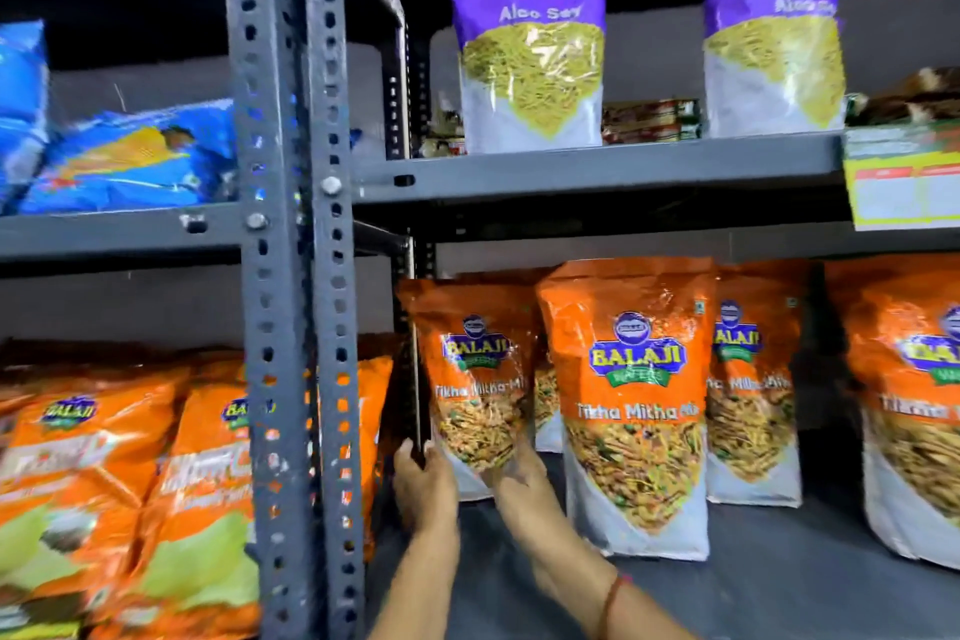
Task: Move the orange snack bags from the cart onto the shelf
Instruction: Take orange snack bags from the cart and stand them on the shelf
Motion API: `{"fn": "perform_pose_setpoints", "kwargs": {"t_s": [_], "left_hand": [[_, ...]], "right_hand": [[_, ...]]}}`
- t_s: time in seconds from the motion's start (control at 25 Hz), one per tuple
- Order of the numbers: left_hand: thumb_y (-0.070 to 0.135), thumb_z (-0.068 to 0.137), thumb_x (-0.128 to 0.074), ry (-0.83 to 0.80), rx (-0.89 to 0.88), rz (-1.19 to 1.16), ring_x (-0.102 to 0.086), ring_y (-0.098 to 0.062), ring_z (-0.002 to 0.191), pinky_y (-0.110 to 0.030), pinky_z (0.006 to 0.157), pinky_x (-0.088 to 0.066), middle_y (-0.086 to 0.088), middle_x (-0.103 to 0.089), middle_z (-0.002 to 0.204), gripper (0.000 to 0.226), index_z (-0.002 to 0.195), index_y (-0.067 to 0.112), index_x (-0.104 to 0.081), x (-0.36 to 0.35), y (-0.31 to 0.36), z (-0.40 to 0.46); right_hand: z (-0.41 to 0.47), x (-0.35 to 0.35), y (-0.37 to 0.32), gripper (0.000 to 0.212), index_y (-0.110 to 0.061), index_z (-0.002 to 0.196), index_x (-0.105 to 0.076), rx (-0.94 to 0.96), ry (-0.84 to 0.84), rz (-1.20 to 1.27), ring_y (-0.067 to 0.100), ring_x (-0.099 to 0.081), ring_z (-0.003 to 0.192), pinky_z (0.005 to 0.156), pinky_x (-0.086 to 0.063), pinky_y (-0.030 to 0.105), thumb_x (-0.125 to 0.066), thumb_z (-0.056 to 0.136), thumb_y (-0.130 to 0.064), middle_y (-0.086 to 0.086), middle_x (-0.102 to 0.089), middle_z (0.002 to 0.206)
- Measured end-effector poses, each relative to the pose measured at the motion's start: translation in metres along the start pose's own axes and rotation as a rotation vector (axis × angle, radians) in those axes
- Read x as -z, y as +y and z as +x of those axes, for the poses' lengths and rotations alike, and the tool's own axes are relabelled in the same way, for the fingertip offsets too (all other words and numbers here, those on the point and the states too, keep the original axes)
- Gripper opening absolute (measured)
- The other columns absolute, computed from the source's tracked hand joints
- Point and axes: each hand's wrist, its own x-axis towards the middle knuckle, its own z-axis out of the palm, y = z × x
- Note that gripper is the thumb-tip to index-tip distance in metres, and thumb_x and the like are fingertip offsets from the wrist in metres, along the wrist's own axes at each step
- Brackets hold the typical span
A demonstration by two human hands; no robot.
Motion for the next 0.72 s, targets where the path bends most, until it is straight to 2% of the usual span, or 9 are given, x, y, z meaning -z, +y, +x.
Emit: {"fn": "perform_pose_setpoints", "kwargs": {"t_s": [0.16,0.24,0.28,0.36,0.4,0.48,0.56,0.64,0.72], "left_hand": [[0.029,0.099,-0.036,-0.044,-0.003,0.035,-0.05,-0.037,0.124,-0.043,0.103,-0.04,-0.018,-0.053,0.139,0.04,0.132,0.012,-0.049,-0.012,-0.013,0.011],[0.034,0.099,-0.032,-0.045,0.018,0.035,-0.05,-0.036,0.125,-0.042,0.103,-0.038,-0.015,-0.053,0.14,0.042,0.132,0.016,-0.05,-0.014,-0.014,0.018],[0.037,0.099,-0.03,-0.046,0.035,0.033,-0.049,-0.035,0.126,-0.041,0.104,-0.037,-0.013,-0.052,0.141,0.044,0.134,0.017,-0.049,-0.015,-0.014,0.02],[0.042,0.099,-0.026,-0.049,0.049,0.039,-0.048,-0.036,0.128,-0.042,0.105,-0.036,-0.013,-0.053,0.141,0.048,0.135,0.019,-0.048,-0.016,-0.013,0.024],[0.044,0.099,-0.025,-0.049,0.048,0.04,-0.048,-0.037,0.127,-0.043,0.105,-0.036,-0.014,-0.053,0.14,0.05,0.135,0.019,-0.048,-0.016,-0.013,0.026],[0.045,0.098,-0.025,-0.054,0.047,0.042,-0.048,-0.037,0.127,-0.044,0.106,-0.036,-0.015,-0.054,0.139,0.05,0.134,0.019,-0.05,-0.016,-0.013,0.029],[0.045,0.098,-0.027,-0.071,0.061,0.039,-0.047,-0.037,0.128,-0.046,0.109,-0.035,-0.014,-0.054,0.138,0.049,0.133,0.02,-0.051,-0.016,-0.014,0.03],[0.045,0.098,-0.029,-0.106,0.081,0.023,-0.045,-0.035,0.13,-0.046,0.112,-0.033,-0.011,-0.052,0.141,0.048,0.135,0.022,-0.05,-0.018,-0.014,0.03],[0.048,0.097,-0.029,-0.16,0.101,0.025,-0.043,-0.033,0.133,-0.046,0.113,-0.032,-0.009,-0.05,0.144,0.049,0.136,0.024,-0.048,-0.021,-0.015,0.029]], "right_hand": [[0.028,-0.001,0.002,0.035,-0.002,0.124,-0.055,-0.233,0.189,0.084,0.038,-0.057,0.115,0.098,-0.045,0.048,-0.057,0.089,-0.007,0.025,-0.062,0.124],[0.033,0.0,0.004,0.013,-0.012,0.103,-0.056,-0.269,0.149,0.132,0.026,-0.061,0.099,0.093,-0.048,0.041,-0.055,0.09,-0.013,0.012,-0.068,0.114],[0.033,0.001,0.004,0.014,-0.021,0.101,-0.051,-0.263,0.107,0.146,0.014,-0.059,0.092,0.087,-0.046,0.032,-0.056,0.089,-0.017,-0.003,-0.066,0.106],[0.034,0.0,0.002,0.035,-0.032,0.105,-0.047,-0.218,0.058,0.163,-0.006,-0.051,0.086,0.074,-0.043,0.02,-0.059,0.073,-0.022,-0.024,-0.056,0.098],[0.035,-0.001,0.003,0.045,-0.033,0.106,-0.048,-0.202,0.066,0.161,-0.007,-0.049,0.087,0.069,-0.042,0.019,-0.058,0.065,-0.021,-0.025,-0.055,0.098],[0.035,-0.004,0.004,0.041,-0.03,0.097,-0.053,-0.184,0.099,0.173,-0.001,-0.054,0.086,0.066,-0.044,0.021,-0.056,0.058,-0.019,-0.016,-0.062,0.096],[0.031,-0.008,0.004,0.036,-0.027,0.094,-0.056,-0.168,0.13,0.16,0.007,-0.059,0.089,0.069,-0.047,0.023,-0.057,0.059,-0.021,-0.005,-0.067,0.1],[0.025,-0.013,0.007,0.061,-0.023,0.122,-0.054,-0.148,0.139,0.112,0.018,-0.058,0.113,0.089,-0.05,0.03,-0.058,0.062,-0.03,0.0,-0.062,0.122],[0.018,-0.015,0.008,0.084,-0.019,0.143,-0.037,-0.143,0.168,0.054,0.024,-0.042,0.134,0.11,-0.039,0.042,-0.06,0.064,-0.037,0.003,-0.048,0.14]]}}
